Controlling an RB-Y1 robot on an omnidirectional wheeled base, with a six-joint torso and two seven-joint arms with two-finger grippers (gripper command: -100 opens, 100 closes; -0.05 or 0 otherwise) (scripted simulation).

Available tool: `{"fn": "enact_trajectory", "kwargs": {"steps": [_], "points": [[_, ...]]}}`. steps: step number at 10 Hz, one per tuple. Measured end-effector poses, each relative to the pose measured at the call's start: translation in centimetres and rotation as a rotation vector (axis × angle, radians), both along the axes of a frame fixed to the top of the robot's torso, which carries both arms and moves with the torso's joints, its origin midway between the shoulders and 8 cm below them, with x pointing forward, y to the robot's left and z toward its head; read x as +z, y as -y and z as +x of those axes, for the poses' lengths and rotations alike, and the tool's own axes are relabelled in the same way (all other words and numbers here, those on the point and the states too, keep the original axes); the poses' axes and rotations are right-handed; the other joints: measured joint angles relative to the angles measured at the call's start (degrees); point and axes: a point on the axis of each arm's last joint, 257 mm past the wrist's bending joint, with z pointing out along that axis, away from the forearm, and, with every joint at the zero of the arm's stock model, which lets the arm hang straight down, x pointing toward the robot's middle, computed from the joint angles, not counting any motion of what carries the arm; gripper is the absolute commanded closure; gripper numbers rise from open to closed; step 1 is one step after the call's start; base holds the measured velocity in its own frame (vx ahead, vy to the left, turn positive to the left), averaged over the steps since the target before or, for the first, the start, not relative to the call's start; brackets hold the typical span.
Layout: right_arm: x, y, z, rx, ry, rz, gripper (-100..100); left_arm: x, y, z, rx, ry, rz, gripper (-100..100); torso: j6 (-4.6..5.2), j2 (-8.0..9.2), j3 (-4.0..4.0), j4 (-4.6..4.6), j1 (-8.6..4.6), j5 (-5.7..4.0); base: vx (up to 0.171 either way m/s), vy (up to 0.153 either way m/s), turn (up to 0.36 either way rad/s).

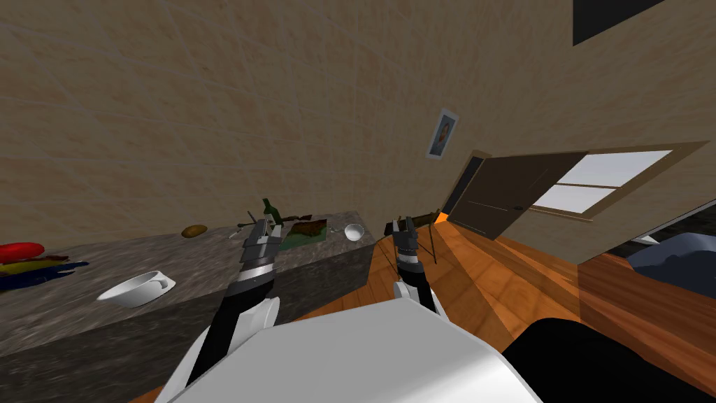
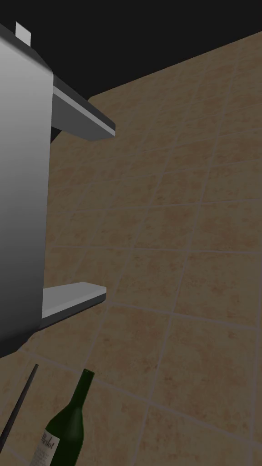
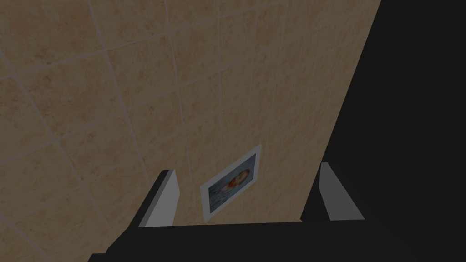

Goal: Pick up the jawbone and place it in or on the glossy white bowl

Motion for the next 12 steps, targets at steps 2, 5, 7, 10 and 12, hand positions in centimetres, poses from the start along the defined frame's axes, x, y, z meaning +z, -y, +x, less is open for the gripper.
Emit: {"fn": "enact_trajectory", "kwargs": {"steps": [2,5,7,10,12], "points": [[0.0,0.0,0.0,0.0,0.0,0.0,0,-0.5,-0.4,1.1,-0.02,-0.035,0.016,-100,0.01,0.0,0.0,0.0,0.03,0.01,-0.006,0.001,-0.061],[0.0,0.0,0.0,0.0,0.0,0.0,0,-1.8,-0.7,2.7,-0.043,-0.1,0.02,-100,-0.01,0.03,0.02,0.01,0.02,0.01,-0.01,0.001,-0.047],[0.0,0.0,0.0,0.0,0.0,0.0,0,-2.4,-1.1,3.8,-0.05,-0.135,0.017,-100,0.0,0.0,0.0,0.0,0.01,0.0,-0.003,-0.001,-0.04],[0.0,0.0,0.0,0.0,0.0,0.0,0,-3.7,-2.0,5.4,-0.06,-0.199,0.008,-100,0.01,-0.01,-0.01,0.0,0.01,0.0,-0.001,-0.001,-0.048],[0.0,0.0,0.0,0.0,0.0,0.0,0,-4.5,-2.5,6.5,-0.063,-0.242,-0.002,-100,0.01,-0.02,-0.01,0.0,0.0,0.0,0.0,-0.002,-0.06]]}}
